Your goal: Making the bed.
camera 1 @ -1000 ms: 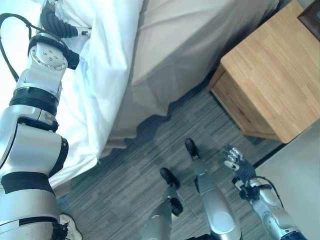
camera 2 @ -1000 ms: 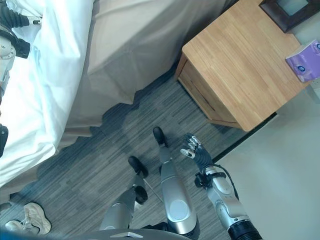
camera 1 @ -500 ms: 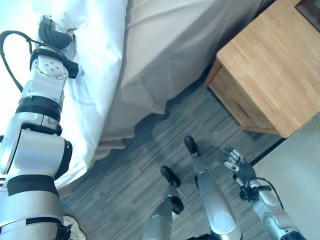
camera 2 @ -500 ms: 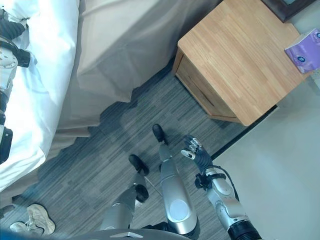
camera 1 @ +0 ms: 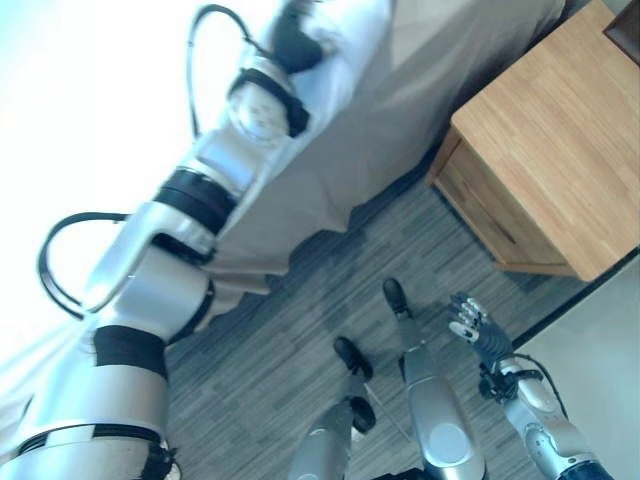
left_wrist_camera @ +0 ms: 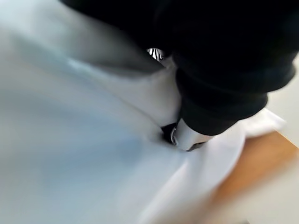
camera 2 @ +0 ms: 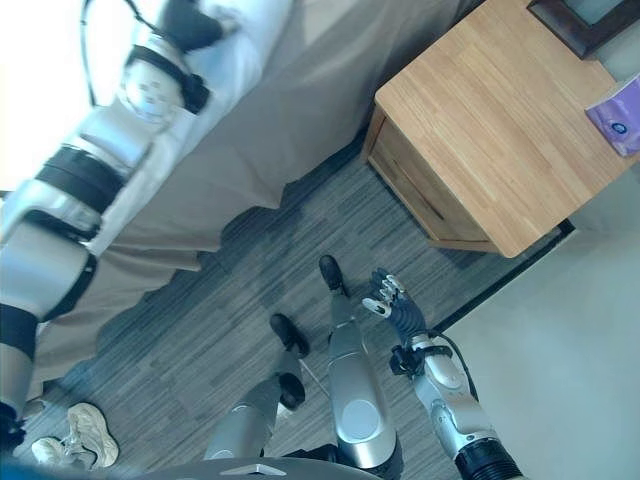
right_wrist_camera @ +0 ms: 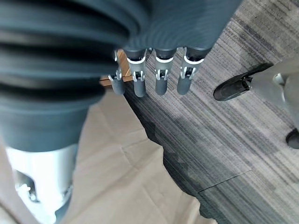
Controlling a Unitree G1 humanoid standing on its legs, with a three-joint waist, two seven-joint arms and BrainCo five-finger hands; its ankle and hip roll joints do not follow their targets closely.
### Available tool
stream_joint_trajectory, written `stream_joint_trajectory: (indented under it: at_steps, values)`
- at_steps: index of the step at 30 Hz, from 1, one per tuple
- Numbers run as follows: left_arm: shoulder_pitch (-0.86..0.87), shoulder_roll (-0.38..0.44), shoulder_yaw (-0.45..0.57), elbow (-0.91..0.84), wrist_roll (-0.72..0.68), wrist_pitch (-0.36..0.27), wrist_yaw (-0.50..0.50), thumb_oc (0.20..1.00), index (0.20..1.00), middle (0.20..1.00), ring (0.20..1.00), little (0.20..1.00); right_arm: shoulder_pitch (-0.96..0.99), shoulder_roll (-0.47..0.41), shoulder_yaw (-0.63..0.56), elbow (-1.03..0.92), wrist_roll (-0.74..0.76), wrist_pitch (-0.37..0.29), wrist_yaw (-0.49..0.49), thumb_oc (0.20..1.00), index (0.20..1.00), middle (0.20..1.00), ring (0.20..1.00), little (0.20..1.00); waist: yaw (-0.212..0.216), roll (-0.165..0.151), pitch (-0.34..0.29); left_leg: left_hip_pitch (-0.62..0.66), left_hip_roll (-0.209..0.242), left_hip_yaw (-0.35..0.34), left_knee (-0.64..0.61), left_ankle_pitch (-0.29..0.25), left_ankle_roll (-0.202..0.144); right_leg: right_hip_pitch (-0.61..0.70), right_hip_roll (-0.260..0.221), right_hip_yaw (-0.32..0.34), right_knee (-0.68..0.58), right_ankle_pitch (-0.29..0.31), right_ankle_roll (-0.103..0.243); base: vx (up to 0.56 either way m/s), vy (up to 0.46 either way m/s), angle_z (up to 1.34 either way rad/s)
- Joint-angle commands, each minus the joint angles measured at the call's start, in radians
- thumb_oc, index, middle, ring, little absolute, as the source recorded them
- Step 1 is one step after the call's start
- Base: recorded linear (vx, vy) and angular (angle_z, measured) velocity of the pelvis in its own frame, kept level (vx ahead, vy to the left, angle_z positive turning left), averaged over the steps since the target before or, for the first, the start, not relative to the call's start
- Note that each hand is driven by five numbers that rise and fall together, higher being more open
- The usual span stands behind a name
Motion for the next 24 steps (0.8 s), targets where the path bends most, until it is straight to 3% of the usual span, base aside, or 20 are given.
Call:
stream_joint_trajectory:
  at_steps: [1,5,6,7,12,15,17,22,24]
  values:
    - [-0.14,-0.066,0.07,0.043,-0.027,-0.106,-0.011,0.2,0.2,0.2,0.2,0.2,0.024,-0.032,0.003,-0.011,0.012,-0.03,-0.01,1.0,1.0,1.0,1.0,1.0,-0.094,0.034,-0.02,0.009,0.068,-0.093,0.006,0.034,-0.061,0.08,0.034,0.044,0.01,-0.054,0.059,0.02,0.042,-0.04]
    - [-0.087,-0.153,0.106,0.065,-0.088,-0.111,-0.043,0.2,0.2,0.2,0.2,0.2,0.028,-0.032,0.011,0.004,0.016,-0.028,-0.012,1.0,1.0,1.0,1.0,1.0,-0.115,0.037,-0.018,0.016,0.069,-0.079,0.006,0.029,-0.058,0.08,0.034,0.061,0.01,-0.054,0.058,0.02,0.035,-0.06]
    - [-0.071,-0.184,0.117,0.071,-0.122,-0.112,-0.053,0.94,0.94,0.94,0.94,0.94,0.016,-0.033,0.019,0.017,0.017,-0.028,-0.015,1.0,1.0,1.0,1.0,1.0,-0.119,0.039,-0.016,0.018,0.069,-0.077,0.006,0.029,-0.057,0.08,0.034,0.064,0.01,-0.054,0.057,0.03,0.038,-0.04]
    - [-0.041,-0.194,0.134,0.064,-0.171,-0.112,-0.088,1.0,1.0,1.0,1.0,1.0,0.017,-0.032,0.016,0.003,0.014,-0.026,-0.017,1.0,1.0,1.0,1.0,1.0,-0.125,0.04,-0.012,0.021,0.068,-0.073,0.006,0.027,-0.057,0.081,0.035,0.07,0.01,-0.053,0.056,0.0,0.0,0.0]
    - [-0.006,-0.211,0.149,0.049,-0.21,-0.111,-0.112,1.0,1.0,1.0,1.0,1.0,0.02,-0.033,0.017,0.005,-0.001,-0.022,-0.021,1.0,1.0,1.0,1.0,1.0,-0.123,0.048,-0.013,0.03,0.067,-0.07,0.006,0.026,-0.056,0.089,0.036,0.072,0.01,-0.055,0.054,0.01,-0.002,-0.08]
    - [0.038,-0.225,0.175,-0.008,-0.331,-0.121,-0.139,1.0,1.0,1.0,1.0,1.0,0.019,-0.031,0.012,0.007,-0.008,-0.017,-0.026,1.0,1.0,1.0,1.0,1.0,-0.111,0.057,-0.018,0.037,0.066,-0.081,0.006,0.027,-0.056,0.099,0.034,0.064,0.01,-0.059,0.051,0.01,-0.016,-0.11]
    - [0.097,-0.198,0.162,-0.29,-0.48,-0.164,-0.181,1.0,1.0,1.0,1.0,1.0,0.017,-0.028,-0.022,0.004,-0.008,-0.015,-0.032,1.0,1.0,1.0,1.0,1.0,-0.082,0.075,-0.037,0.052,0.062,-0.11,0.006,0.029,-0.054,0.128,0.028,0.043,0.01,-0.067,0.048,0.01,-0.048,-0.08]
    - [0.105,-0.133,0.118,-0.524,-0.568,-0.206,-0.236,1.0,1.0,1.0,1.0,1.0,0.03,-0.021,-0.05,0.011,-0.002,-0.012,-0.03,1.0,1.0,1.0,1.0,1.0,-0.054,0.089,-0.067,0.073,0.06,-0.137,0.006,0.025,-0.052,0.164,0.024,0.02,0.01,-0.079,0.048,0.01,-0.03,0.18]
    - [0.231,-0.104,0.19,-0.693,-0.659,-0.246,-0.274,1.0,1.0,1.0,1.0,1.0,0.02,-0.015,-0.081,0.036,-0.017,-0.018,-0.05,1.0,1.0,1.0,1.0,1.0,-0.026,0.092,-0.086,0.092,0.058,-0.158,0.006,0.023,-0.05,0.189,0.024,0.002,0.01,-0.091,0.048,0.02,-0.031,0.3]
